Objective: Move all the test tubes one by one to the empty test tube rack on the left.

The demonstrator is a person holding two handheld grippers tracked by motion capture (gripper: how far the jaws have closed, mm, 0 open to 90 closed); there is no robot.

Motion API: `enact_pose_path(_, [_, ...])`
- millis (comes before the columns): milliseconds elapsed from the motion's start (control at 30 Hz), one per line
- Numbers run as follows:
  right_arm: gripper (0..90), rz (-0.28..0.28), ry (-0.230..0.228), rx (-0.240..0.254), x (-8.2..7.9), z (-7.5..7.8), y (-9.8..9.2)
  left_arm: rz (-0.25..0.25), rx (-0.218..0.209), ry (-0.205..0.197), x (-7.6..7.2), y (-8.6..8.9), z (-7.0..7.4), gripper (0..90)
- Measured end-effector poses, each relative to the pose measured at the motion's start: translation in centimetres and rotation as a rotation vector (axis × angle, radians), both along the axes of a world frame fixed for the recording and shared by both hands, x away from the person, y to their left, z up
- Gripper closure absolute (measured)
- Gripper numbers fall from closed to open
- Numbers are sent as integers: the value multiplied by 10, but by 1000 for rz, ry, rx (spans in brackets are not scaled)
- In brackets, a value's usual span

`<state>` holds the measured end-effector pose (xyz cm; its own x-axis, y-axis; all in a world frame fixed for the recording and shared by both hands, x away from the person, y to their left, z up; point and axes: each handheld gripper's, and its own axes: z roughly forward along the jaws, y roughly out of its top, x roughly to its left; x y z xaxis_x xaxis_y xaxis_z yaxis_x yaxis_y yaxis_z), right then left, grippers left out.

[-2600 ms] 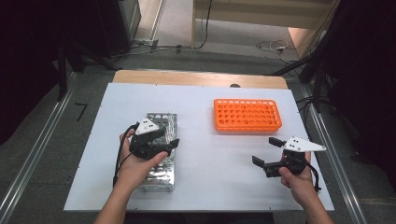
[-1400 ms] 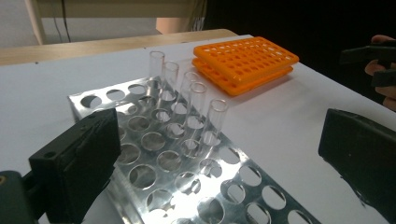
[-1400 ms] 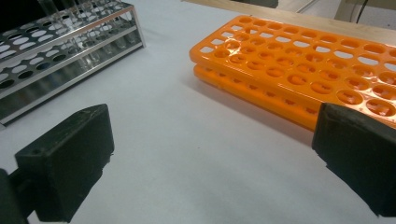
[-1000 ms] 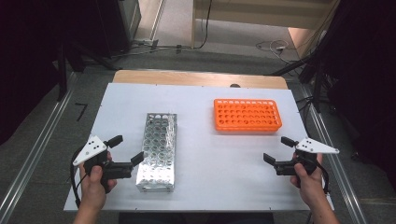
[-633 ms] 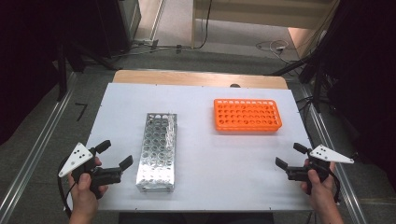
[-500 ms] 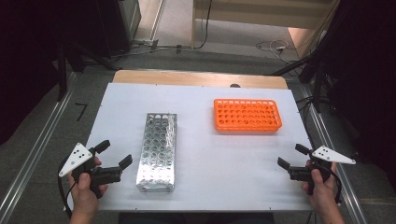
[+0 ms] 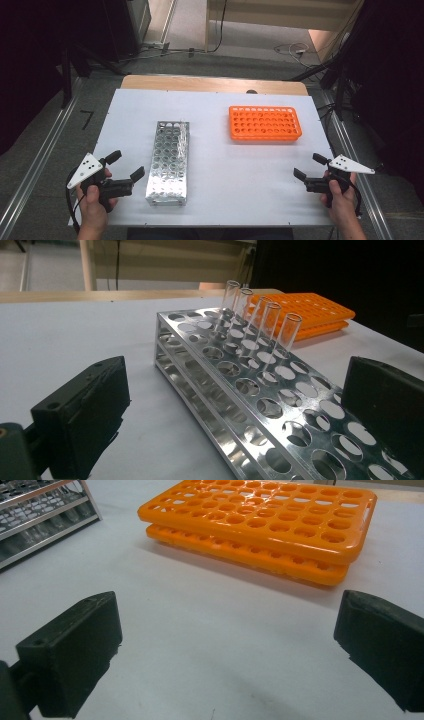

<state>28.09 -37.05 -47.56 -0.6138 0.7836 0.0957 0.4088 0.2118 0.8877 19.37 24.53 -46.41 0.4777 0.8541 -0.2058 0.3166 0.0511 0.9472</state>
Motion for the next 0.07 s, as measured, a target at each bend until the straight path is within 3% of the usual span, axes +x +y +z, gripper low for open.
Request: enact_pose_path(67, [0, -4, 0, 1, 0, 0, 0, 1, 0, -1, 0, -1, 0, 0])
